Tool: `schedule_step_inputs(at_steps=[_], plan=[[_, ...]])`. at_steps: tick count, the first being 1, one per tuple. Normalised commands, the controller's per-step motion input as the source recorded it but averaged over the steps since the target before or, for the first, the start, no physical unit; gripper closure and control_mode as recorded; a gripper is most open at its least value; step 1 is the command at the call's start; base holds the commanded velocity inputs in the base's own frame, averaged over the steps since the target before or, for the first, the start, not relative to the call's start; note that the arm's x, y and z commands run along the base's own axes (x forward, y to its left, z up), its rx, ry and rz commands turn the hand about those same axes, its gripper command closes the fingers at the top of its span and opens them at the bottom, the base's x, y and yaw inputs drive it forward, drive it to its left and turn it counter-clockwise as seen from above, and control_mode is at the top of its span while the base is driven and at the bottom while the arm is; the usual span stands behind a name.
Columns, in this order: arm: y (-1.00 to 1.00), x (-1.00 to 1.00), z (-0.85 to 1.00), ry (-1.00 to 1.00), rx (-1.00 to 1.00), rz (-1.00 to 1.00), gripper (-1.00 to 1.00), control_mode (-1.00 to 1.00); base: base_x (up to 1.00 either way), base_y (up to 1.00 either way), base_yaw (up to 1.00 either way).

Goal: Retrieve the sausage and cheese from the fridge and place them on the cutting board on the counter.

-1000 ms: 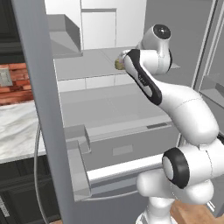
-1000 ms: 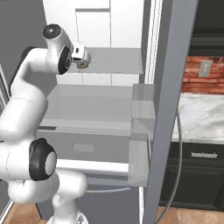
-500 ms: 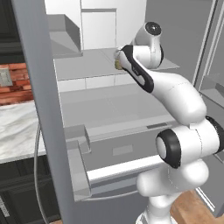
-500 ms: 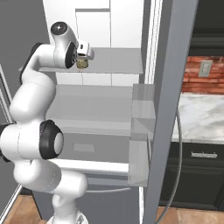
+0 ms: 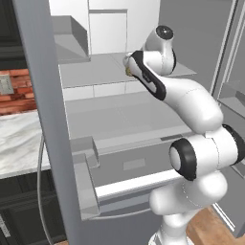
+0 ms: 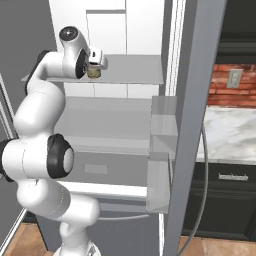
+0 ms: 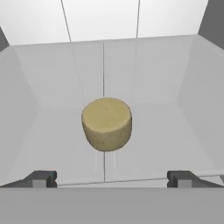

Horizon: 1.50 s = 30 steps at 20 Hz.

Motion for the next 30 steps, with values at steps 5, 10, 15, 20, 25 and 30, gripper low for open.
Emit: schedule_step_inputs(at_steps=[5,10,15,20,25,30], plan=[[0.05,0.19,-0.20,0.00,-0.02,0.00,-1.00,-1.00,0.00,0.00,0.00],[0.13,0.28,-0.02,0.00,0.00,0.00,-1.00,-1.00,0.00,0.00,0.00],[0.03,0.29,0.01,0.00,0.00,0.00,-1.00,-1.00,0.00,0.00,0.00],[0.00,0.27,0.00,0.00,-0.05,0.00,-1.00,-1.00,0.00,0.00,0.00],[0.00,0.12,0.00,0.00,-0.03,0.00,-1.00,-1.00,0.00,0.00,0.00],[0.00,0.11,0.00,0.00,-0.02,0.00,-1.00,-1.00,0.00,0.00,0.00]])
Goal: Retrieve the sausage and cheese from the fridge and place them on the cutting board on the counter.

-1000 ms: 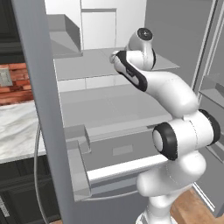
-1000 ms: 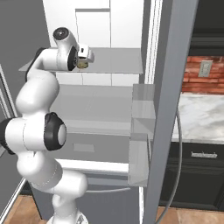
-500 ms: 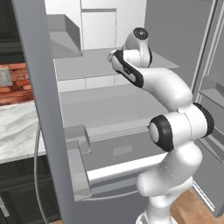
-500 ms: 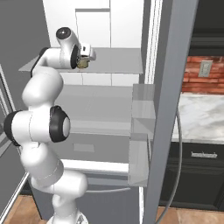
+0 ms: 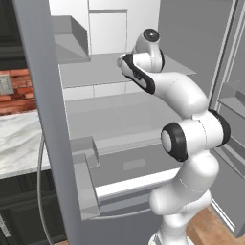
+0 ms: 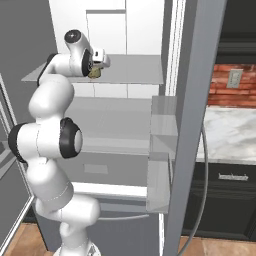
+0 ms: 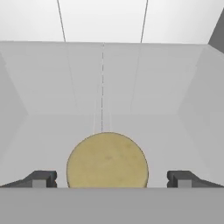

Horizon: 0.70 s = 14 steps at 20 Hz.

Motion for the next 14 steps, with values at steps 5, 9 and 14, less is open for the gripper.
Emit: schedule_step_inputs(at_steps=[5,9,14], plan=[[0.00,0.00,-0.09,0.01,-0.01,0.00,-1.00,-1.00,0.00,0.00,0.00],[0.00,0.00,-0.21,0.00,0.00,0.00,-1.00,-1.00,0.00,0.00,0.00],[0.00,0.00,-0.16,0.01,0.00,0.00,-1.00,-1.00,0.00,0.00,0.00]])
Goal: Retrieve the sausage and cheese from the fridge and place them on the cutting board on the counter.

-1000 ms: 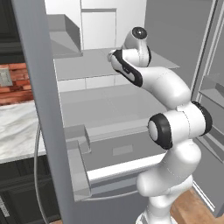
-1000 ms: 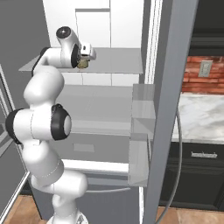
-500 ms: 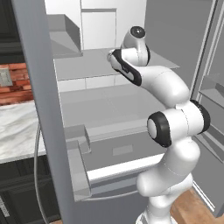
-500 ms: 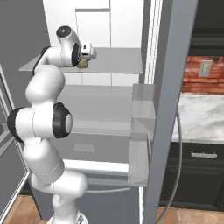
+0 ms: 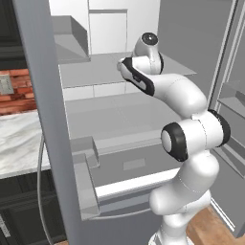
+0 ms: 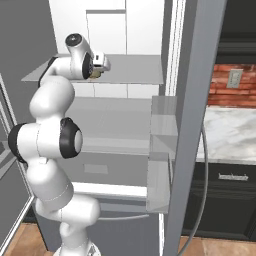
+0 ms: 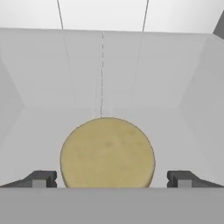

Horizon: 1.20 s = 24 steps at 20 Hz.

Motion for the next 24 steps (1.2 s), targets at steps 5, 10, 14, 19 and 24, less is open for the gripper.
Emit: schedule_step_inputs(at_steps=[5,10,14,19,24], plan=[[0.00,0.01,-0.07,0.00,0.00,0.00,-1.00,-1.00,0.00,0.00,0.00],[0.02,0.00,-0.17,0.01,0.00,0.00,-1.00,-1.00,0.00,0.00,0.00],[0.00,0.00,-0.05,0.00,0.00,0.00,1.00,-1.00,0.00,0.00,0.00],[0.00,0.00,0.00,0.00,0.00,0.00,1.00,-1.00,0.00,0.00,0.00],[0.00,-0.04,0.00,0.00,0.00,0.01,1.00,-1.00,0.00,0.00,0.00]])
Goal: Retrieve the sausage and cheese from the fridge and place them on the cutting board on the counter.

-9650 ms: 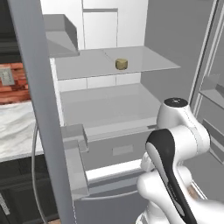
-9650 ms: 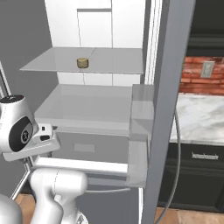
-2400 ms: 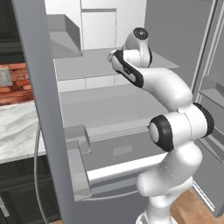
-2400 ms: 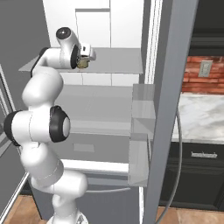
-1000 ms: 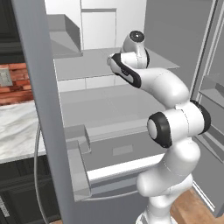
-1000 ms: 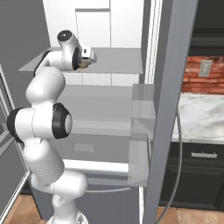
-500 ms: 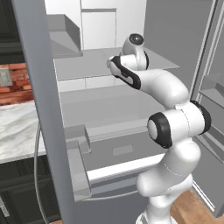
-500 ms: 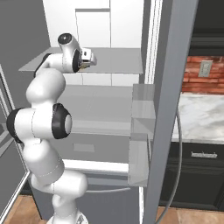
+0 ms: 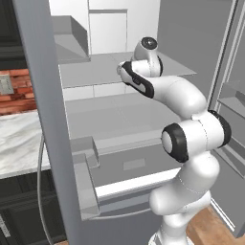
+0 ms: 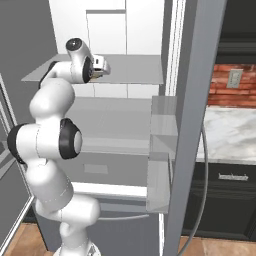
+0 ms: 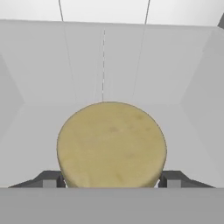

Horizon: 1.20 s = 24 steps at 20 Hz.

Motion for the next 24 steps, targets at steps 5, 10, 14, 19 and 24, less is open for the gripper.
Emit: schedule_step_inputs(at_steps=[5,10,14,19,24], plan=[[-0.21,-0.90,0.16,0.00,0.04,0.05,1.00,-1.00,0.00,0.00,0.00],[-0.25,-1.00,0.21,0.00,0.01,0.03,1.00,-1.00,0.00,0.00,0.00],[-0.31,-1.00,0.17,0.00,0.00,0.01,1.00,-1.00,0.00,0.00,0.00],[-0.04,-1.00,0.01,0.00,0.00,0.00,1.00,-1.00,0.00,0.00,0.00],[0.00,-1.00,-0.20,0.00,0.00,0.00,1.00,-1.00,0.00,0.00,0.00]])
